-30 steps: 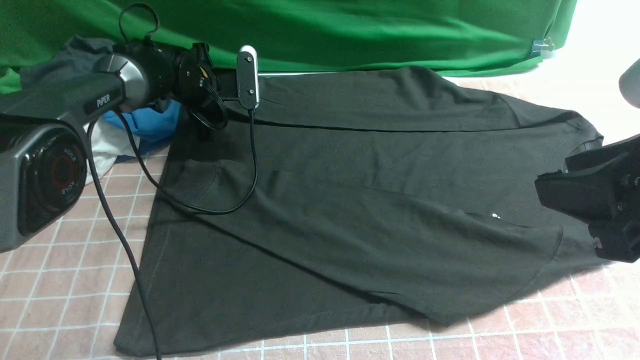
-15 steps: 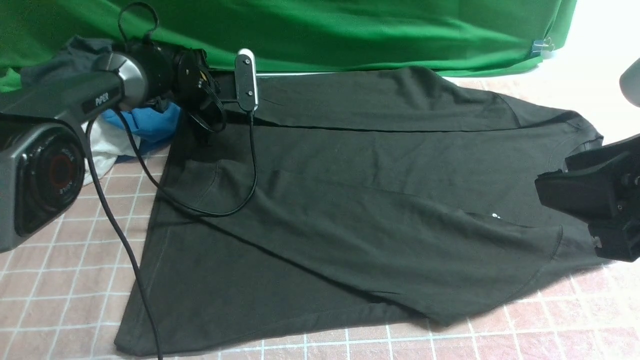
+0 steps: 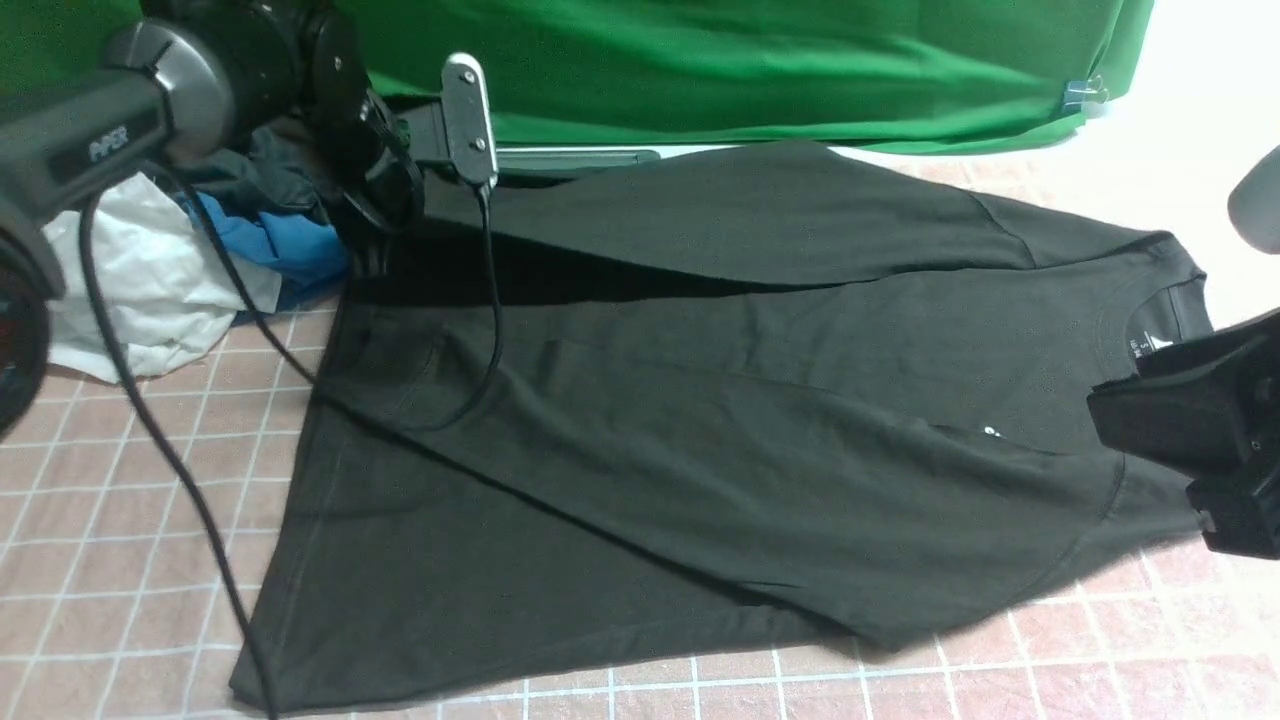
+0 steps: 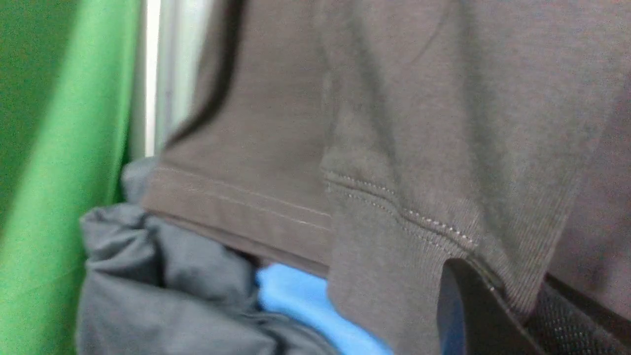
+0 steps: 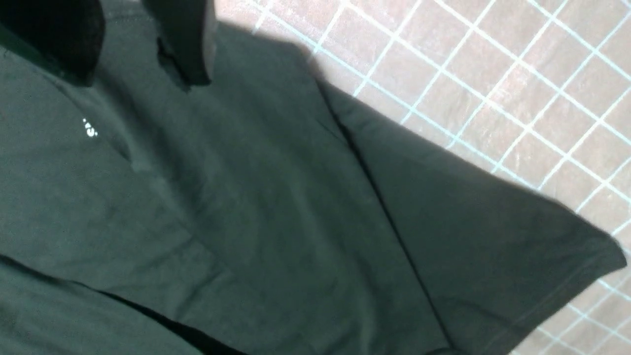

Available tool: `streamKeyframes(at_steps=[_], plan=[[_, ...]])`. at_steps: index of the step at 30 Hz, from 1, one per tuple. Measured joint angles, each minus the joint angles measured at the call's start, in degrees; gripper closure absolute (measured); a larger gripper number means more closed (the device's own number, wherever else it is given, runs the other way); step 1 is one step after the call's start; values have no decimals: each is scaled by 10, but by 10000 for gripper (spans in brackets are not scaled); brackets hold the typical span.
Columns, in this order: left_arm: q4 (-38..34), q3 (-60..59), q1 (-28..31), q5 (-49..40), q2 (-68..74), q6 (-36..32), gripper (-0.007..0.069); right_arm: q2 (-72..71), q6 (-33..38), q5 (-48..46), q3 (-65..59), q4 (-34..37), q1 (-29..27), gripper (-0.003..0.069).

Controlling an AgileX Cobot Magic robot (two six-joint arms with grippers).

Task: Fold a long-sleeved shirt over a pink coffee tablecloth.
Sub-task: 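Fold the left side of the dark shirt inward over its body with the left gripper, then grasp the near edge of the shirt at its hem and shoulder corners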

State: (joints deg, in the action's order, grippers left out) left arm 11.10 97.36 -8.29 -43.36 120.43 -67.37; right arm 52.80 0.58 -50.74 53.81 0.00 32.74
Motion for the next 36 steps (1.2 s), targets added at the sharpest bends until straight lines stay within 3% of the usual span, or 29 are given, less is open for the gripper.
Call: streamKeyframes(at_steps=[10, 18, 23, 24, 27, 29, 33, 36], plan=[[20, -157, -36, 10, -99, 8, 581, 0, 6, -13, 0, 0, 0, 418], [90, -217, -41, 3, -116, 107, 561, 0, 15, -25, 0, 0, 0, 418], [87, -217, -41, -14, -126, 214, 376, 0, 18, -26, 0, 0, 0, 418], [78, -217, -41, -33, -131, 239, 290, 0, 18, -28, 0, 0, 0, 418], [52, -217, -41, -73, -150, 281, 128, 0, 18, -33, 0, 0, 0, 418], [27, -217, -41, -99, -172, 347, 32, 0, 19, -39, 0, 0, 0, 418], [-14, -233, -45, -132, -222, 426, 31, 0, 23, -52, 0, 0, 0, 418], [-47, -295, -66, -144, -302, 485, 160, 0, 29, -71, 0, 0, 0, 418]])
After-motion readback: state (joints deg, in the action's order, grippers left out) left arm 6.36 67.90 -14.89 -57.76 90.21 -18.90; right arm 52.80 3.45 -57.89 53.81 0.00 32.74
